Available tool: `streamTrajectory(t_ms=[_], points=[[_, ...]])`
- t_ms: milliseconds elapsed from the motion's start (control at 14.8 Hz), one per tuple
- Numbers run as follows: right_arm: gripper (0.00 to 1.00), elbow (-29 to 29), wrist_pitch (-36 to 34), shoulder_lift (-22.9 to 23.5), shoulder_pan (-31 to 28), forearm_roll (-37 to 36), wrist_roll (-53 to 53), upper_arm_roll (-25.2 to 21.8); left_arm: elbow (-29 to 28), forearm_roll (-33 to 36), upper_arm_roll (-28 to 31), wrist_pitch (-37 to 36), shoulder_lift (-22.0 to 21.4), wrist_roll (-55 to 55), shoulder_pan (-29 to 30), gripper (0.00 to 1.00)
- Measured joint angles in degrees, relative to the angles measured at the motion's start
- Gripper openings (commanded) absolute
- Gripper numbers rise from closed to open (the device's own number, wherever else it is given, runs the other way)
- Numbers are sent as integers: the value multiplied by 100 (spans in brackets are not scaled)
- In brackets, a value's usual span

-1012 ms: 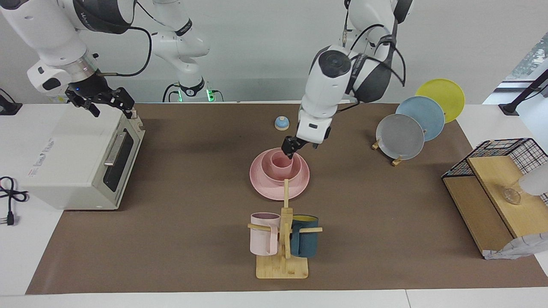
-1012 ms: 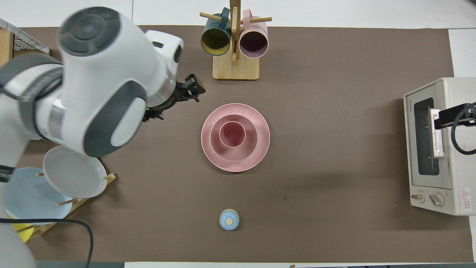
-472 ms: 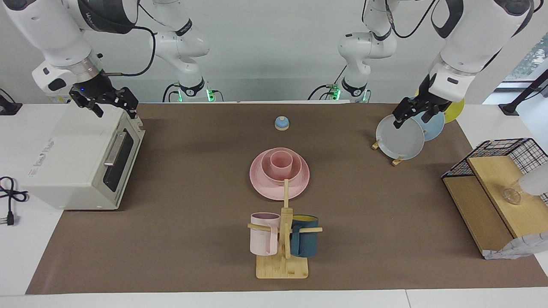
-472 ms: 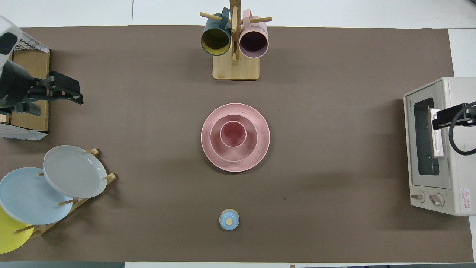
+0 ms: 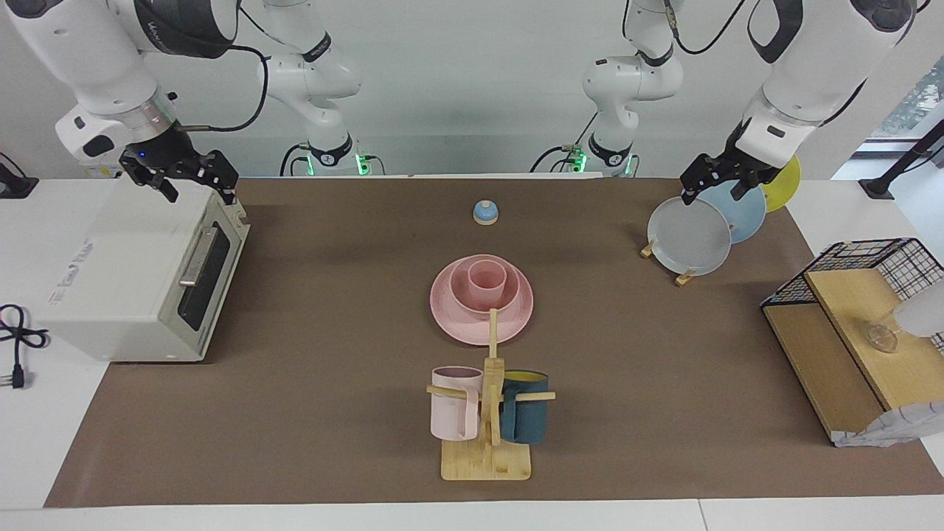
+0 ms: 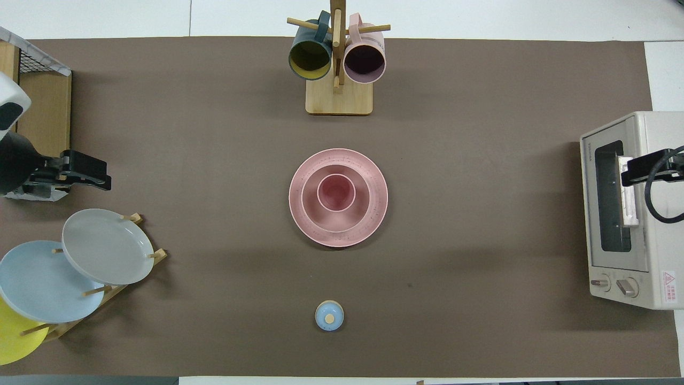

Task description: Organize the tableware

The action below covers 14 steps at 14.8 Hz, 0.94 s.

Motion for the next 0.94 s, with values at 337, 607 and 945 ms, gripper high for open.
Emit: streamTrajectory(t_ms=[337,607,945], points=[[100,-1,0,0,0,0,0,0,88,106,24,-100,-35,98,-38,100],[100,-1,0,0,0,0,0,0,195,106,41,-352,-61,95,-38,100],[100,-1,0,0,0,0,0,0,193,106,54,-365,-62,90,-38,100]])
